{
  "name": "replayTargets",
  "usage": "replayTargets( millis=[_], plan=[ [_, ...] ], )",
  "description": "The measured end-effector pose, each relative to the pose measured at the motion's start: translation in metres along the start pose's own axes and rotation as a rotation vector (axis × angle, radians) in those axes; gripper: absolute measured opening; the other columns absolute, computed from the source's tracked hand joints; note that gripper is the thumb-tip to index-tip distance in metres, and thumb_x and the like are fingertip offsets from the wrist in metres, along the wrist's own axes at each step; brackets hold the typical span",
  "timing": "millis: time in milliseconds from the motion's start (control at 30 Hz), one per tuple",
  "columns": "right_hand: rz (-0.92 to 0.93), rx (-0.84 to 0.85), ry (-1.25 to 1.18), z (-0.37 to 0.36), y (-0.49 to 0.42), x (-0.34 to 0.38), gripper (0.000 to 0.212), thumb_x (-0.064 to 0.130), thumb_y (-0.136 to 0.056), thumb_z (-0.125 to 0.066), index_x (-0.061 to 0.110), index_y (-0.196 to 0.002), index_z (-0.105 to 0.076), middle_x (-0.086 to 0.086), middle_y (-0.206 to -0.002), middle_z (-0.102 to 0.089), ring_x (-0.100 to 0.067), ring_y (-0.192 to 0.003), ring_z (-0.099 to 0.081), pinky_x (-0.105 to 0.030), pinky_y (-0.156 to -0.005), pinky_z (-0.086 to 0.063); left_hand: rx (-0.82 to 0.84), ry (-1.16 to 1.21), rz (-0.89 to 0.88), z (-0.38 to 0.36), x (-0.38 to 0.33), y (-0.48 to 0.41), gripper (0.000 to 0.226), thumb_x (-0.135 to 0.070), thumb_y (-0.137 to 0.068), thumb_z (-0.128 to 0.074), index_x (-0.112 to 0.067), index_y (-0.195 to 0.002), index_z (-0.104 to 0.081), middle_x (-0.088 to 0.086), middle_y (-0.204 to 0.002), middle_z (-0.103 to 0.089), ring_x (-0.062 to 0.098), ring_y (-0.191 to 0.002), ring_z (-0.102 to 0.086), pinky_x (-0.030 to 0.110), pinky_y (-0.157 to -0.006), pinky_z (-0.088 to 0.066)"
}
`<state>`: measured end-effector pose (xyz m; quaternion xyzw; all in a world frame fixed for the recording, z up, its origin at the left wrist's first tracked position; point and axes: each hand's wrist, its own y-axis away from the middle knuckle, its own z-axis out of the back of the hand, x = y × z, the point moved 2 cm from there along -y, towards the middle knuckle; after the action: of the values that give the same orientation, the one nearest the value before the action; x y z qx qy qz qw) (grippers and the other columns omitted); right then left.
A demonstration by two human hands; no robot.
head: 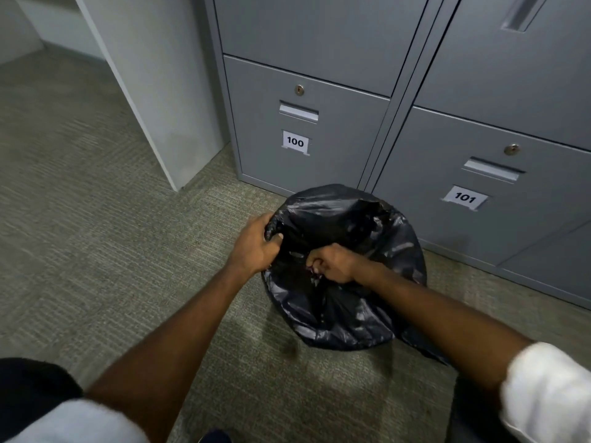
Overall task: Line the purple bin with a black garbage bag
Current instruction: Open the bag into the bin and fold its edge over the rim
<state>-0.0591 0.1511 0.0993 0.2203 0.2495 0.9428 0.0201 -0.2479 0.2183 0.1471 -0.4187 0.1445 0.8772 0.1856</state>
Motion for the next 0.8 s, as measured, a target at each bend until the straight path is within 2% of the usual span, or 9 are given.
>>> replayTargets(
  millis=[67,133,300,400,500,567,667,733,800],
  plan=[
    [-0.095,0.044,-0.025,-0.007,-0.015,-0.013,0.041,0.008,-0.094,-0.06,0.011,-0.135,-0.06,-0.012,-0.128,-0.069,-0.028,-0.118,-0.065,-0.033,-0.104,-0.049,-0.011,0.022,-0.067,-0.003,-0.003,0.009,0.04,-0.01,-0.094,-0.063,-0.01,-0.133,-0.061,0.015,-0.126,-0.063,0.031,-0.12,-0.058,0.04,-0.104,-0.046],
    [-0.146,0.088,0.012,-0.015,-0.025,-0.024,0.043,0.013,-0.093,-0.062,0.011,-0.136,-0.058,-0.014,-0.134,-0.065,-0.03,-0.122,-0.062,-0.033,-0.103,-0.048,-0.022,0.033,-0.125,-0.006,-0.008,0.017,0.04,-0.009,-0.093,-0.062,-0.01,-0.133,-0.061,0.01,-0.123,-0.063,0.028,-0.118,-0.058,0.032,-0.098,-0.043],
    [-0.216,0.069,0.003,-0.039,-0.039,-0.039,0.05,0.023,-0.099,-0.058,0.009,-0.145,-0.047,-0.018,-0.15,-0.05,-0.032,-0.138,-0.049,-0.041,-0.119,-0.033,-0.026,0.029,-0.172,-0.01,-0.011,0.031,0.049,-0.013,-0.095,-0.062,-0.013,-0.143,-0.054,0.009,-0.13,-0.059,0.018,-0.118,-0.052,0.035,-0.1,-0.042],
    [-0.19,-0.094,0.185,-0.054,-0.04,-0.047,0.053,0.037,-0.108,-0.036,0.01,-0.153,-0.038,-0.013,-0.162,-0.035,-0.028,-0.151,-0.031,-0.041,-0.127,-0.019,-0.03,0.047,-0.158,-0.011,-0.008,0.03,0.051,-0.012,-0.095,-0.062,-0.013,-0.144,-0.053,0.01,-0.132,-0.058,0.017,-0.118,-0.051,0.036,-0.102,-0.043],
    [-0.163,-0.146,0.145,-0.066,-0.036,-0.046,0.053,0.035,-0.108,-0.035,0.011,-0.156,-0.034,-0.009,-0.165,-0.03,-0.023,-0.154,-0.026,-0.037,-0.128,-0.016,-0.043,0.059,-0.119,-0.011,-0.004,0.028,0.049,-0.013,-0.094,-0.062,-0.015,-0.143,-0.055,0.01,-0.132,-0.059,0.016,-0.118,-0.052,0.036,-0.103,-0.043],
    [-0.166,-0.047,0.077,-0.059,-0.031,-0.042,0.052,0.027,-0.107,-0.041,0.008,-0.155,-0.034,-0.012,-0.163,-0.033,-0.026,-0.152,-0.03,-0.035,-0.126,-0.019,-0.034,0.053,-0.108,-0.013,-0.004,0.024,0.048,-0.015,-0.095,-0.062,-0.016,-0.142,-0.056,0.01,-0.129,-0.059,0.018,-0.116,-0.054,0.037,-0.102,-0.046],
    [-0.137,0.088,0.081,-0.035,-0.023,-0.025,0.052,0.009,-0.097,-0.057,0.006,-0.147,-0.046,-0.019,-0.148,-0.051,-0.033,-0.138,-0.049,-0.035,-0.116,-0.037,-0.021,0.069,-0.068,-0.014,-0.006,0.018,0.043,-0.016,-0.094,-0.061,-0.015,-0.136,-0.06,0.011,-0.122,-0.06,0.027,-0.115,-0.059,0.047,-0.101,-0.052],
    [-0.079,0.062,0.2,-0.014,-0.007,-0.018,0.045,0.005,-0.092,-0.056,0.014,-0.136,-0.059,-0.015,-0.135,-0.063,-0.034,-0.123,-0.062,-0.039,-0.104,-0.05,-0.032,0.078,-0.023,-0.011,-0.006,0.013,0.038,-0.016,-0.093,-0.062,-0.013,-0.131,-0.064,0.01,-0.12,-0.062,0.03,-0.115,-0.062,0.048,-0.102,-0.052],
    [0.048,-0.076,0.32,0.008,0.021,-0.011,0.034,0.011,-0.094,-0.053,0.023,-0.122,-0.068,-0.007,-0.121,-0.072,-0.031,-0.108,-0.07,-0.039,-0.09,-0.058,-0.03,0.089,0.03,-0.009,-0.004,0.008,0.032,-0.015,-0.094,-0.064,-0.012,-0.126,-0.067,0.013,-0.122,-0.066,0.031,-0.114,-0.063,0.05,-0.103,-0.051]
  ],
)
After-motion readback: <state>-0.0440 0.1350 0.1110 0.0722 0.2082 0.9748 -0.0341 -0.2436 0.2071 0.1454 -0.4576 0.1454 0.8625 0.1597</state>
